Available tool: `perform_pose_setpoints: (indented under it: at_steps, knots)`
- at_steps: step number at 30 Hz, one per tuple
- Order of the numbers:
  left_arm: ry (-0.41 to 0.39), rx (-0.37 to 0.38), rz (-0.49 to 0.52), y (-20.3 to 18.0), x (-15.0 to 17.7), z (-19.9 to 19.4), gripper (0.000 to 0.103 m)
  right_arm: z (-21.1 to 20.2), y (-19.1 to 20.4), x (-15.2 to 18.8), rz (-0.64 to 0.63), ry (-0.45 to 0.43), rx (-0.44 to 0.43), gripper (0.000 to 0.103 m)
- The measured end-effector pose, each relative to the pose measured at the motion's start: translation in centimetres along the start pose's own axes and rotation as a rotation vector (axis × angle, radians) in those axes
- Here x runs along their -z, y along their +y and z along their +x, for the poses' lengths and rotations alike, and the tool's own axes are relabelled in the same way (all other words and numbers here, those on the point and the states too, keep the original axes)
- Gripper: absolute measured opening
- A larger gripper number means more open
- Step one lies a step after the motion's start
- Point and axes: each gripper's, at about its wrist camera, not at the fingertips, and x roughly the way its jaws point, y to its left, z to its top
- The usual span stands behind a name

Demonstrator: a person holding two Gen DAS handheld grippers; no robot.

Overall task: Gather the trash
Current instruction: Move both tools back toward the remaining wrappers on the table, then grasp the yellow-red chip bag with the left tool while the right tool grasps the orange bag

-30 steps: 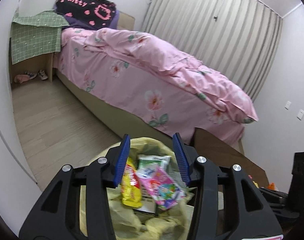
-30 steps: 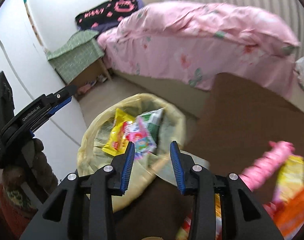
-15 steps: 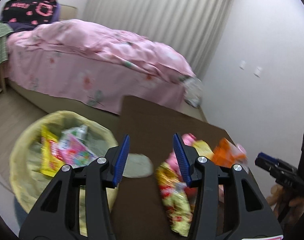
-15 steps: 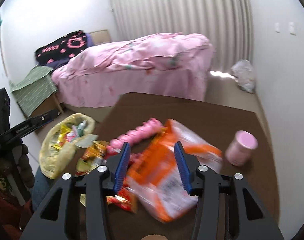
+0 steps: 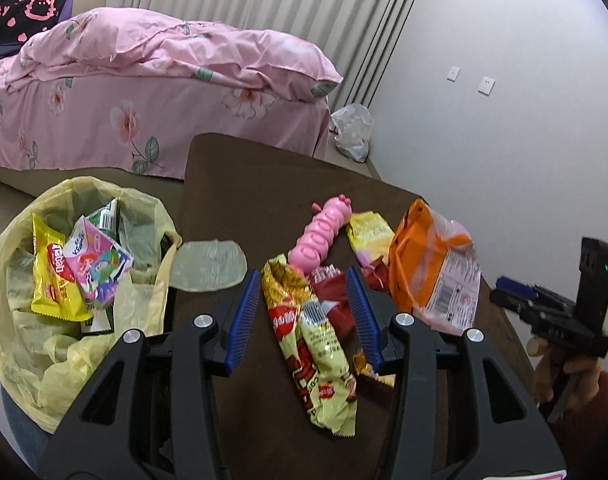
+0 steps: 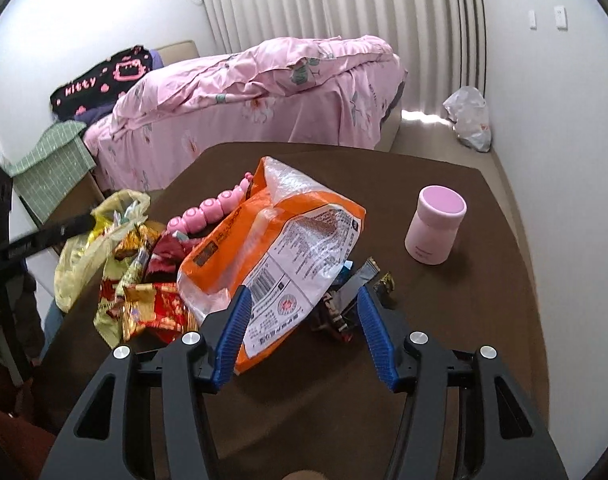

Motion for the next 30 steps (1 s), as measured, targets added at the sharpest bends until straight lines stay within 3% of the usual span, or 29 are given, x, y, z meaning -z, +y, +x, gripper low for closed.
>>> perform_pose_setpoints:
  at_steps: [10, 13, 18, 23, 30]
  knots:
    - [0.034, 0.027, 0.031, -0.2, 0.6, 0.4, 0.043, 4.4, -2.0, -1.8, 0.118, 0.025, -0.074, 0.05]
    - [0.047, 0.026, 0.037, 0.0, 1.0, 0.4, 0.043, 5.3, -2.0, -2.1, 0.152, 0.041, -0.131, 0.033]
    - [0.087, 0.025, 0.045, 0.5, 1.9, 0.7, 0.043, 3.3, 0.8, -2.2, 0.062, 0.005, -0.16, 0.008]
    - [0.107, 0.052, 0.046, 0.3, 2.5, 1.0, 0.043, -0.4, 1.8, -1.9, 0.001, -0.046, -0.102, 0.003]
    - [0.114, 0.054, 0.027, 0.5, 2.0, 1.7, 0.043, -4.6, 1.0, -0.4, 0.012, -0.094, -0.04, 0.003]
